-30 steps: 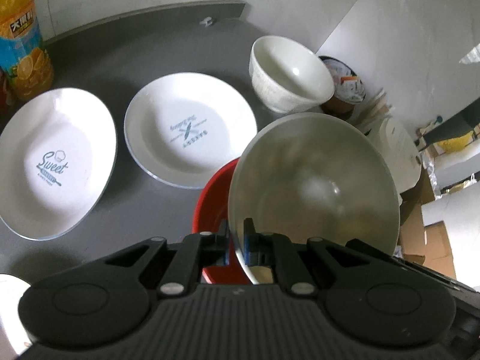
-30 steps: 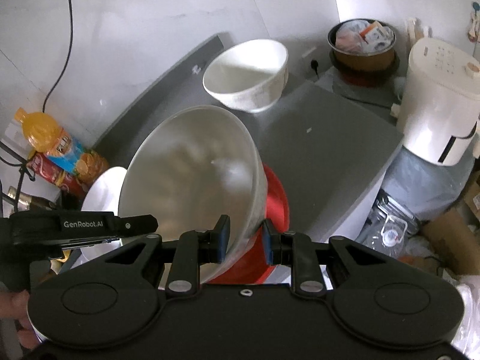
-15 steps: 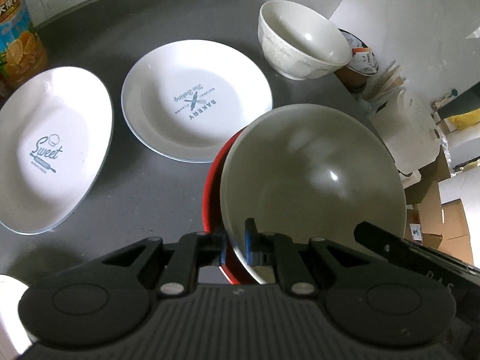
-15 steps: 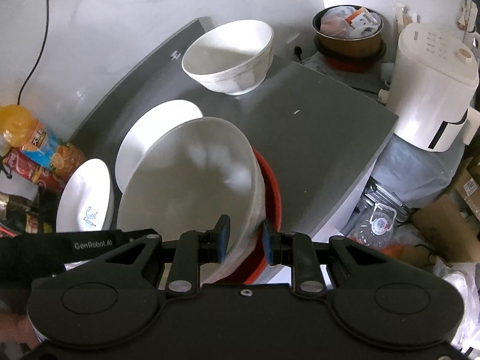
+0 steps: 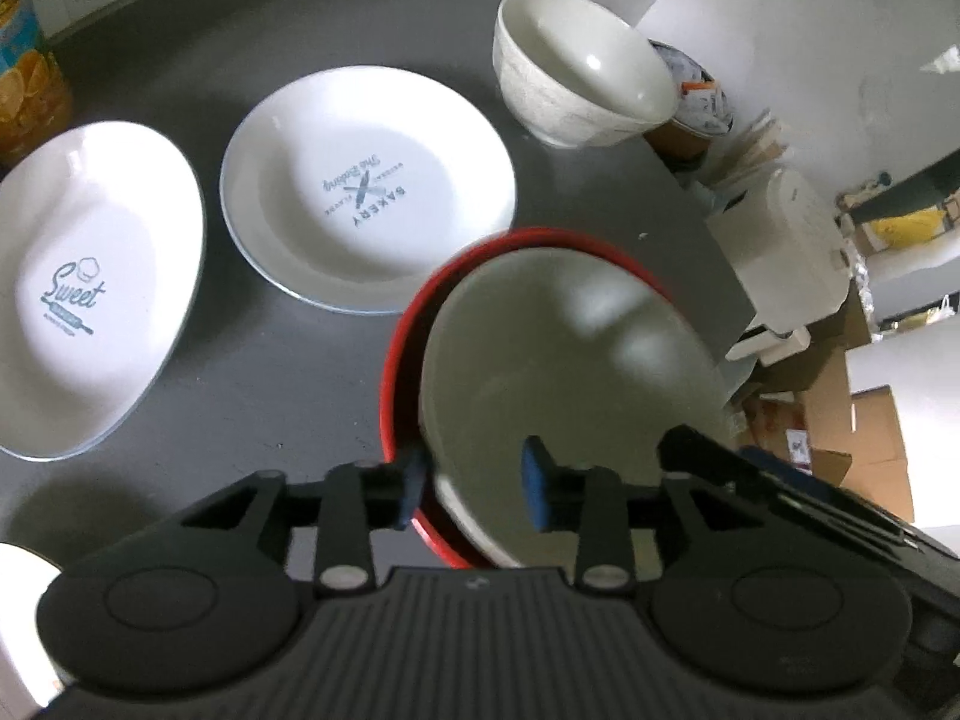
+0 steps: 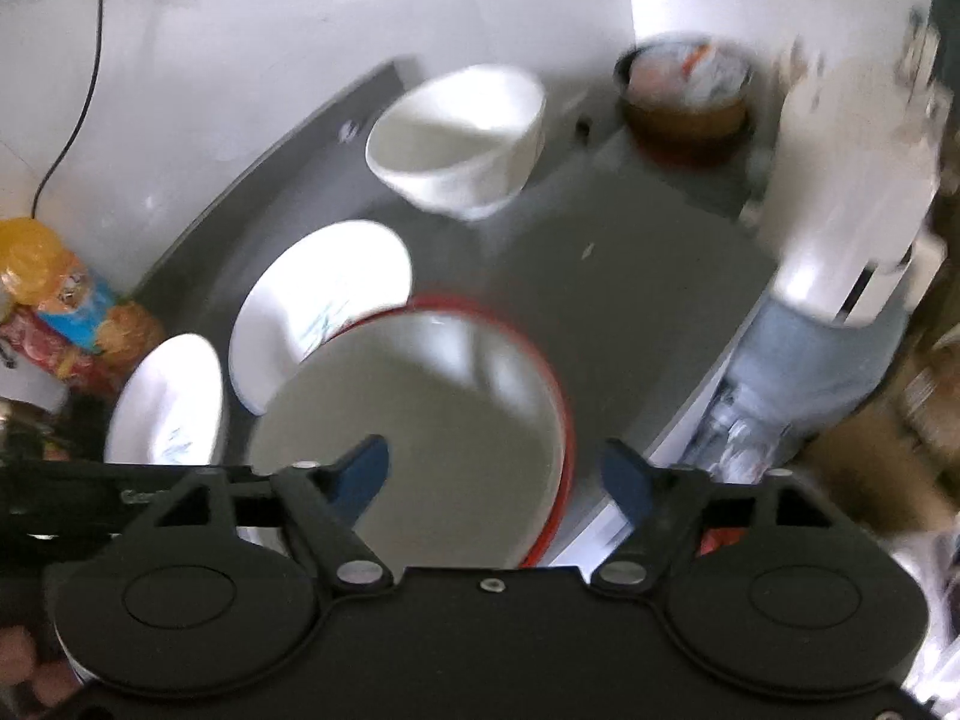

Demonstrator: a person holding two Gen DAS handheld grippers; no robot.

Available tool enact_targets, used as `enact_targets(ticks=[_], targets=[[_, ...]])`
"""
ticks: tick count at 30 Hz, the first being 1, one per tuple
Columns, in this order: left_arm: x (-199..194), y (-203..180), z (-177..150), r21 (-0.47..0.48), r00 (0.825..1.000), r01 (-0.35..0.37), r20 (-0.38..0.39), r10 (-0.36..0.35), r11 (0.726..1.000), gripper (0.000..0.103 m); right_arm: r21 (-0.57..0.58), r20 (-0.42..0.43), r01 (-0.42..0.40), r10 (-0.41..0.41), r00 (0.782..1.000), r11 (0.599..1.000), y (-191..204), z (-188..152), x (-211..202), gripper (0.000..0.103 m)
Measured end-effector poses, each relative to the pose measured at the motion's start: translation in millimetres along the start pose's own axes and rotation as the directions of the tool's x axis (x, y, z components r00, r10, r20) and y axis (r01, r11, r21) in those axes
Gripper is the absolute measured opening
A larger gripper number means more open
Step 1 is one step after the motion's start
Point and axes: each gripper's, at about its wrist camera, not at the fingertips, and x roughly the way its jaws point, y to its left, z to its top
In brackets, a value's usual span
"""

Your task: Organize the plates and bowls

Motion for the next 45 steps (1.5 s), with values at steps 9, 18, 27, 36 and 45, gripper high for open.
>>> enact_targets(ticks=[9, 18, 27, 36, 45], targets=[[-30.9, -2.7, 2.4, 0.075, 0.997, -0.007, 0.078, 0.002, 0.997, 0.073, 0.075, 0.074, 0.000, -0.006, 0.997, 0.997, -5.7, -1.4, -29.2, 0.080], [-47.3, 4.2, 7.0, 0.062, 0.990, -0.024, 0.137, 0.016, 0.998, 0.075, 0.108, 0.140, 0.008, -0.023, 0.990, 0.994, -14.8, -1.7, -46.6, 0.097], [-41.9, 4.6, 31.5, -0.014, 0.986, -0.043, 0.163, 0.045, 0.999, 0.081, 0.115, 0.151, -0.045, 0.028, 0.988, 0.992, -37.0, 30.2, -28.1, 0.103], [-21.3, -17.9, 74.1, -0.087, 0.981, -0.073, 0.175, 0.088, 0.993, 0.089, 0.051, 0.107, -0.098, 0.092, 0.990, 0.994, -53.2, 88.2, 5.9, 0.103], [3.1, -33.9, 107.3, -0.203, 0.980, -0.098, 0.150, 0.130, 0.974, 0.090, -0.031, 0.033, -0.141, 0.142, 0.989, 0.989, -68.8, 137.8, 40.1, 0.103]])
